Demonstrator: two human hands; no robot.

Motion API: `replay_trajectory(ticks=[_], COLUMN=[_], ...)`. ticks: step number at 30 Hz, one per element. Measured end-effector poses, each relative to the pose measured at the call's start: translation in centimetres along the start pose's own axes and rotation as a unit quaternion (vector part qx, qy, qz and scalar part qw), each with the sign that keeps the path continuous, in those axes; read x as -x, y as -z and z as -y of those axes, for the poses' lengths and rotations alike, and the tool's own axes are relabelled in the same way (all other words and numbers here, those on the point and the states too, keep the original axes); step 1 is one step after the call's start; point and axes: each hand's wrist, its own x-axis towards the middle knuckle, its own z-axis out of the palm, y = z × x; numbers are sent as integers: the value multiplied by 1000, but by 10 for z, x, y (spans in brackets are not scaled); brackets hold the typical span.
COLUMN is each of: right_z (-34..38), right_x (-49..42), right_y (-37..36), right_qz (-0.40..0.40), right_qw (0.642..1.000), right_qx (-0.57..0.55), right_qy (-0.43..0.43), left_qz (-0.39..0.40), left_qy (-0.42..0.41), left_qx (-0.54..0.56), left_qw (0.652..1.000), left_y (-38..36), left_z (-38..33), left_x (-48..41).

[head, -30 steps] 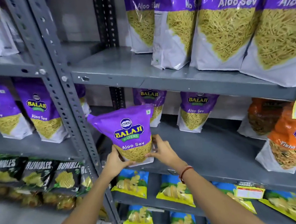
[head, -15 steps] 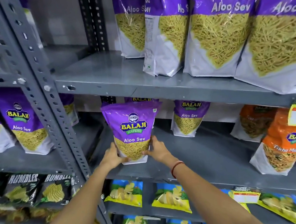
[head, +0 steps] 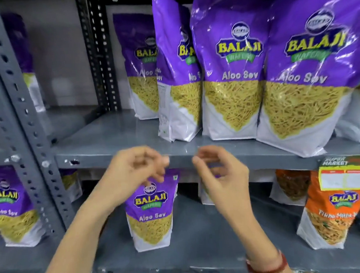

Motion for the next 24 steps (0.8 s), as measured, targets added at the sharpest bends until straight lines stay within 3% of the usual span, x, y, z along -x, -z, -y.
replay_trajectory(ticks=[2, 4, 7, 12, 20, 24], right_z=[15, 20, 16, -7, -11, -6], right_x=[-21, -45, -72, -86, -91, -91], right_y=[7, 8, 6, 24, 23, 19], right_qz=[-26, -16, -18, -129, -75, -17], right_qw=[999, 998, 990, 972, 975, 980], right_qx=[10, 38, 111, 164, 194, 184], right_qy=[38, 50, 80, 104, 83, 73], left_qz=[-136, -194, -147, -165, -218, -257], left_qy=[-77, -111, -70, -80, -54, 1], left_qx=[-1, -56, -158, -156, -92, -19], left_qw=[988, 973, 974, 971, 970, 966], left_y=[-7, -13, -27, -42, -47, -42], left_z=[-14, -19, -20, -21, -12, -11], left_x=[-24, -48, -74, -96, -121, -116])
